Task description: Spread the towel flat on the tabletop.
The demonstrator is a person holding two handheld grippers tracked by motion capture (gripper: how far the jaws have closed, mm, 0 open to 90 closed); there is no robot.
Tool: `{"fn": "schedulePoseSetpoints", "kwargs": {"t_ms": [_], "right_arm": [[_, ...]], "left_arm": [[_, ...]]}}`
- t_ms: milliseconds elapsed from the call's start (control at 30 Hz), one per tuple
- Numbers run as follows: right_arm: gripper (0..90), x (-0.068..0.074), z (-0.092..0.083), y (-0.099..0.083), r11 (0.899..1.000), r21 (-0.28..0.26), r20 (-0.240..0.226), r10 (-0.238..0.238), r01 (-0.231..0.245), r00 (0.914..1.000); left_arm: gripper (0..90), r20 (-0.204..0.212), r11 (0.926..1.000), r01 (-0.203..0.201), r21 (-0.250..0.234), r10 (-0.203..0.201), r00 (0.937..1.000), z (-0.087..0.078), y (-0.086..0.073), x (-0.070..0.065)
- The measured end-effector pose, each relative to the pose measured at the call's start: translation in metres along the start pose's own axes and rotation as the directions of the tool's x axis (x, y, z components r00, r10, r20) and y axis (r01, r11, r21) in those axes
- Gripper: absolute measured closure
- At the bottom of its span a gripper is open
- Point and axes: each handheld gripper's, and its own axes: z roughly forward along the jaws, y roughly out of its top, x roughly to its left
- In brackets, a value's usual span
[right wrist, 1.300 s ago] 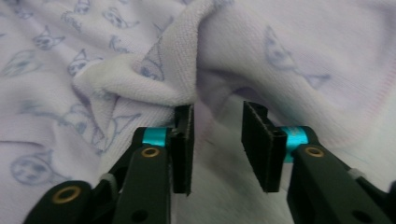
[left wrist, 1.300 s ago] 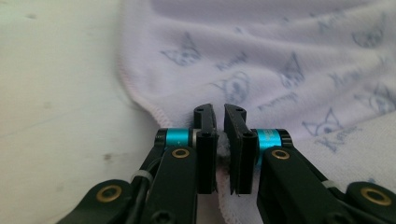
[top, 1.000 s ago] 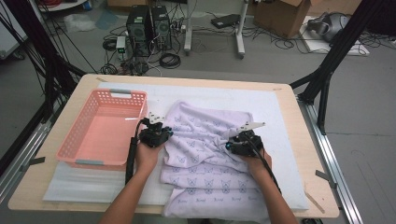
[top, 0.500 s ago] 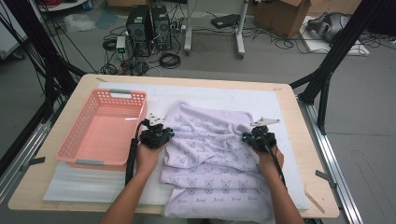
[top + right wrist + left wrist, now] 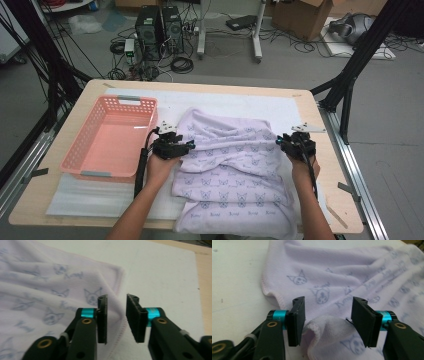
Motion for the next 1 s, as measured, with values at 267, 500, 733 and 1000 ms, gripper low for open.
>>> {"fn": "schedulePoseSetpoints", "kwargs": {"t_ms": [267,500,733,1000], "right_arm": [[53.0,0.001,-0.026,-0.016,1.000,0.011,-0.137,-0.006,0.008,0.9906],[46.6,0.010,-0.036,-0.041,0.999,0.041,-0.233,-0.025,0.035,0.9721],[41.7,0.027,-0.018,-0.050,0.994,0.096,-0.249,-0.025,0.051,0.9681],[60.9,0.036,-0.018,-0.048,0.986,0.129,-0.175,-0.079,0.102,0.9814]], "left_arm": [[37.8,0.102,0.9990,-0.012,0.043,0.008,0.9948,-0.023,-0.012,-0.007],[37.0,0.143,0.9998,-0.011,0.019,0.009,0.9897,-0.043,-0.021,-0.014],[33.4,0.197,0.9935,-0.055,0.099,0.035,0.9797,-0.029,-0.028,-0.034],[50.5,0.085,0.9825,-0.136,0.127,0.126,0.9884,-0.008,-0.031,-0.047]]}}
